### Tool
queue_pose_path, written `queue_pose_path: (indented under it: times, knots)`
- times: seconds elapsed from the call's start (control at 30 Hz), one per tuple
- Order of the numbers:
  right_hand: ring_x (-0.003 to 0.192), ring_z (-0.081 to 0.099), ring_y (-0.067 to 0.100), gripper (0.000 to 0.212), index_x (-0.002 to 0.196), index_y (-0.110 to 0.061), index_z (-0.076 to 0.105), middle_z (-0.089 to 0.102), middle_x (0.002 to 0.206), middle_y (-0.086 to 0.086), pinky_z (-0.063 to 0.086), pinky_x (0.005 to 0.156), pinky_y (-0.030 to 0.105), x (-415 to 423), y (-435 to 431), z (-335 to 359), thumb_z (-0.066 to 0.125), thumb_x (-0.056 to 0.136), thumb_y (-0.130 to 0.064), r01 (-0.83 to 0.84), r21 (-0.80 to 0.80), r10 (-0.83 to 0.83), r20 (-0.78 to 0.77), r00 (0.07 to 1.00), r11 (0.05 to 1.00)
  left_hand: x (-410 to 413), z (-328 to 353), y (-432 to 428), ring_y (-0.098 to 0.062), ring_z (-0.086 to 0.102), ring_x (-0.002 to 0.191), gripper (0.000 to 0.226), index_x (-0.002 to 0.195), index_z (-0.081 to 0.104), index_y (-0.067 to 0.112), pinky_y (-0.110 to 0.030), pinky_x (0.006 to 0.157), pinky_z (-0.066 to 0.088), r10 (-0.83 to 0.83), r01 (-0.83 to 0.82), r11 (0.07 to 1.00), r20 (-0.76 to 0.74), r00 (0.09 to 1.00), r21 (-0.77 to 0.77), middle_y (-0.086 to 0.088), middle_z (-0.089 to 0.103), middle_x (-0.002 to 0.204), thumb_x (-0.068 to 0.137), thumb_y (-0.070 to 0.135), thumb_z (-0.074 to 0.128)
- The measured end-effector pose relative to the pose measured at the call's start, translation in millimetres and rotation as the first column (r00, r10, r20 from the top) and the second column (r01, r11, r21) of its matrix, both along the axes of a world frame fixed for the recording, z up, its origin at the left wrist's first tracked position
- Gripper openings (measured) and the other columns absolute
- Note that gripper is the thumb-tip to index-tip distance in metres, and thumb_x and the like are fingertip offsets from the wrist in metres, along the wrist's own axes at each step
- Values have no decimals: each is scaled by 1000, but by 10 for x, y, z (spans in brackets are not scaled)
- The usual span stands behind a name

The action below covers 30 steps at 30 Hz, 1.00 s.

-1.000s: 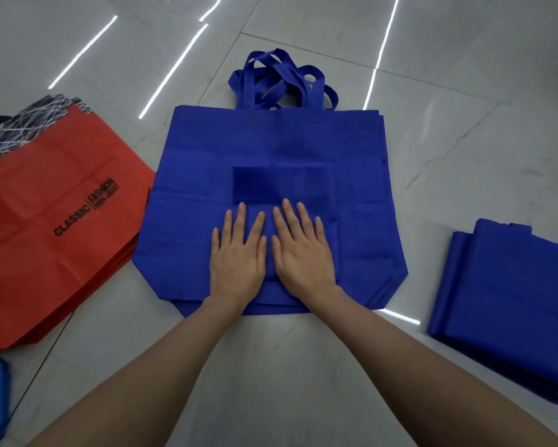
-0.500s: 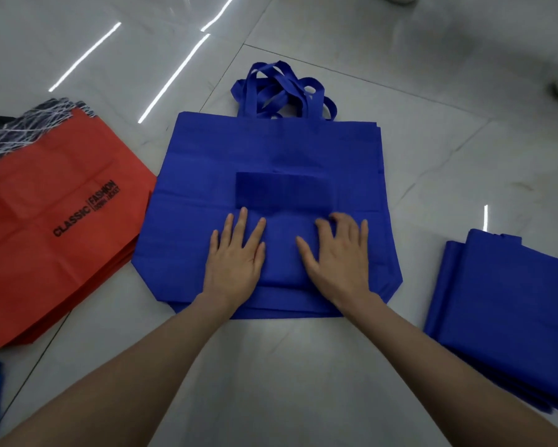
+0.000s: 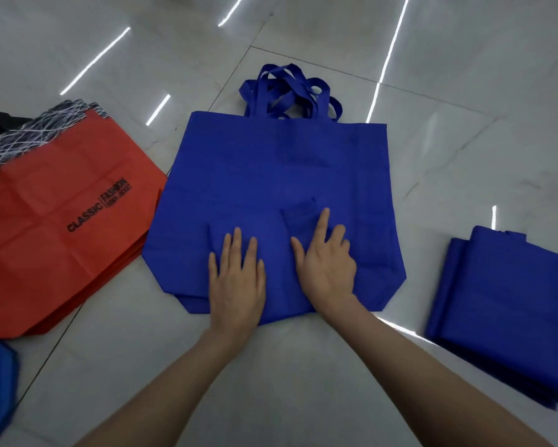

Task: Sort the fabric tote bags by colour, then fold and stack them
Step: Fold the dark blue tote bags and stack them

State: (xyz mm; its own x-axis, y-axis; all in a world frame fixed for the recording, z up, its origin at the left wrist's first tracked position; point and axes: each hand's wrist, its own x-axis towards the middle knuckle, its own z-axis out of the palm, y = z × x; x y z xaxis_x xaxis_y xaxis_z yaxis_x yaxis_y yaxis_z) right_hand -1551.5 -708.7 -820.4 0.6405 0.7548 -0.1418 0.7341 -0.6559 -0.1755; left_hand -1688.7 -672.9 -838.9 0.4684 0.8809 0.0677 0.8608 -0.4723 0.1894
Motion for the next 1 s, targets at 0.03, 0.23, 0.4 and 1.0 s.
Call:
queue_pose_path:
  times: [0.03, 0.23, 0.4, 1.0]
  knots:
    - [104, 53, 34, 72, 150, -9, 19, 42, 137, 22, 44, 60, 36, -2, -33, -22, 40, 95, -50, -24, 50, 20, 70, 997, 998, -8, -43, -45, -31, 43, 131, 49, 130, 53, 9, -53, 102, 35, -9, 9, 1000, -23, 1000, -21, -16, 43, 143, 93, 30, 30]
    - [139, 32, 28, 52, 143, -27, 41, 36, 151, 1, 31, 110, 50, 3, 45, -161, 28, 94, -38, -603, 90, 591, 126, 797, 793, -29, -151, -53, -28, 34, 137, 52, 137, 45, 9, -44, 111, 21, -18, 18, 1000, -77, 997, 0, -14, 36, 148, 95, 33, 25]
    - [142, 28, 25, 51, 144, -30, 38, 33, 152, -2, 23, 112, 47, 17, 79, -218, 24, 96, -42, -617, 35, 615, 51, 787, 786, -25, -167, -42, -27, 30, 138, 52, 139, 42, 11, -47, 110, 23, -3, 3, 1000, -56, 998, -5, -13, 33, 150, 95, 33, 25]
    - [112, 48, 29, 57, 149, -31, 21, 34, 135, 12, 42, 93, 37, -98, -620, 209, 39, 98, -47, 194, 36, -159, -436, 886, 980, -356, 334, -255, -7, 42, 111, 45, 134, 47, 21, -12, 93, 28, 367, 43, 807, 557, 745, -589, -3, 45, 124, 91, 17, 59]
